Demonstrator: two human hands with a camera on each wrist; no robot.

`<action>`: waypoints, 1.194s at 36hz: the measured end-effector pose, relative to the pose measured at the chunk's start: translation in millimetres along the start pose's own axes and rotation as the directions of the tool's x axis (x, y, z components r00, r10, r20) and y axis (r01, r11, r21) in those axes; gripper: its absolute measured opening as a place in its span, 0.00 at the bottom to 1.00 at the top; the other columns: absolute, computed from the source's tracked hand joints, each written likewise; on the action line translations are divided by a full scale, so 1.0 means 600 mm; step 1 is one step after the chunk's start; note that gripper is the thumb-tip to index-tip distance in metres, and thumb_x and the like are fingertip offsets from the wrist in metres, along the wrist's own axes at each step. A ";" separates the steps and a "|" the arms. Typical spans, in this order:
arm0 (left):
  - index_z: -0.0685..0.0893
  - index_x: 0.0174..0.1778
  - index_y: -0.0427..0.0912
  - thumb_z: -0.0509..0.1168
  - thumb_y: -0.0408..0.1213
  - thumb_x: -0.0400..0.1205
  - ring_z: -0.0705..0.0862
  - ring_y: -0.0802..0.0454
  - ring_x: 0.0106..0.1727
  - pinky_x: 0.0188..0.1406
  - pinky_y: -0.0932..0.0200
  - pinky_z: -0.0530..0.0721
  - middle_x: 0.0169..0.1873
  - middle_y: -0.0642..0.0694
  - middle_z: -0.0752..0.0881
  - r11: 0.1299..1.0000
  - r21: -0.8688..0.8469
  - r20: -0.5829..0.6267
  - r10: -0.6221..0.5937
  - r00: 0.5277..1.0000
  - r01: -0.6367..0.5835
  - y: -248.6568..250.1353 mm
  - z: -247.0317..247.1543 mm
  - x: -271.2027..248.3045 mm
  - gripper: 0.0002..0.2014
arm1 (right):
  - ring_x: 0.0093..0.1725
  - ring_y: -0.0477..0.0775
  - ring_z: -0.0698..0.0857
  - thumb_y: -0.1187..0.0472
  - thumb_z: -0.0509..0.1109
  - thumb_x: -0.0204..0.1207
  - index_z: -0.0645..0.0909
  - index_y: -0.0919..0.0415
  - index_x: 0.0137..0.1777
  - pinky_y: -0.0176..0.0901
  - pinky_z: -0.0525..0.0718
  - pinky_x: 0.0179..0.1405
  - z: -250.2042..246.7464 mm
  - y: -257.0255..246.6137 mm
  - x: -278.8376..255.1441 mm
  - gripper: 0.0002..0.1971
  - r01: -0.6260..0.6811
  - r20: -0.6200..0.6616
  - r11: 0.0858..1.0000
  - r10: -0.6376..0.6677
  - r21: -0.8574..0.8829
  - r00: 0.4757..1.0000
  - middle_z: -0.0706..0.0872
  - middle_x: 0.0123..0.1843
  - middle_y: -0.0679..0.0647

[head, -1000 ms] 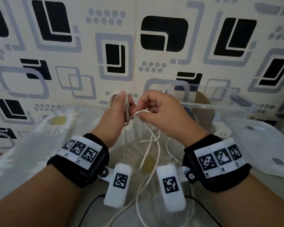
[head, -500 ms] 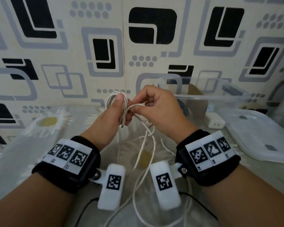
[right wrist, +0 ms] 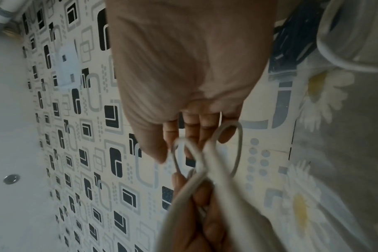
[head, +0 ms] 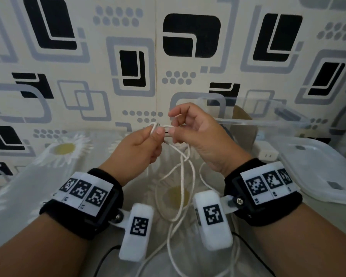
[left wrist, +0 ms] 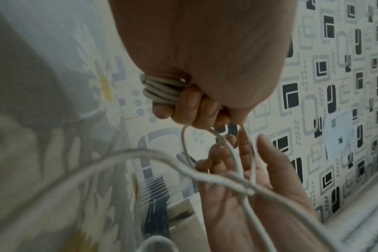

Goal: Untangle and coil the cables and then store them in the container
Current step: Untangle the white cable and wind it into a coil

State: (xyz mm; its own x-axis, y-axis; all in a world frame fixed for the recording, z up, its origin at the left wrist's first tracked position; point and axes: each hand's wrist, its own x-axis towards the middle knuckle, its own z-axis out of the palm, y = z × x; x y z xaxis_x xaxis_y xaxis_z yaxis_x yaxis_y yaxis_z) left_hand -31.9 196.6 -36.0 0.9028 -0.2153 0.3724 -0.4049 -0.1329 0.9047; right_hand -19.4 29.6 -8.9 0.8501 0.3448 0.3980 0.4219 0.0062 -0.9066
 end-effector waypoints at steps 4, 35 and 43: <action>0.69 0.32 0.44 0.54 0.50 0.87 0.63 0.56 0.25 0.25 0.64 0.66 0.23 0.54 0.66 0.997 -0.068 -0.168 -0.029 0.985 0.018 -0.004 -0.016 0.008 0.19 | 0.42 0.46 0.86 0.63 0.64 0.84 0.79 0.57 0.58 0.34 0.82 0.49 -0.003 -0.003 -0.002 0.07 0.012 -0.013 1.000 -0.013 -0.029 1.000 0.85 0.41 0.52; 0.67 0.29 0.48 0.52 0.52 0.89 0.64 0.55 0.14 0.16 0.69 0.66 0.15 0.53 0.66 0.716 -0.693 -0.469 -0.531 0.706 0.078 -0.060 -0.131 0.039 0.22 | 0.22 0.45 0.62 0.55 0.61 0.86 0.82 0.55 0.41 0.36 0.64 0.20 -0.042 -0.042 0.001 0.13 -0.020 -0.440 0.998 0.044 0.058 0.897 0.68 0.24 0.46; 0.62 0.29 0.48 0.48 0.50 0.90 0.57 0.56 0.13 0.19 0.67 0.58 0.13 0.54 0.61 0.560 -0.828 -0.393 -0.603 0.694 0.018 -0.079 -0.158 0.039 0.22 | 0.22 0.47 0.62 0.52 0.66 0.83 0.79 0.53 0.34 0.42 0.59 0.22 -0.087 -0.082 -0.006 0.15 0.324 -0.828 0.935 -0.066 0.144 0.557 0.67 0.22 0.47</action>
State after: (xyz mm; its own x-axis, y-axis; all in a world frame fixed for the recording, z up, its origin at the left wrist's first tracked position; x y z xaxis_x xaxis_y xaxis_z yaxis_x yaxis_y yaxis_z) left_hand 22.5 289.6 -50.7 0.9281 0.3104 -0.2057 -0.0899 0.7228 0.6852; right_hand -26.9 -21.0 41.7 0.7067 -0.5853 0.3974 0.6246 0.2525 -0.7390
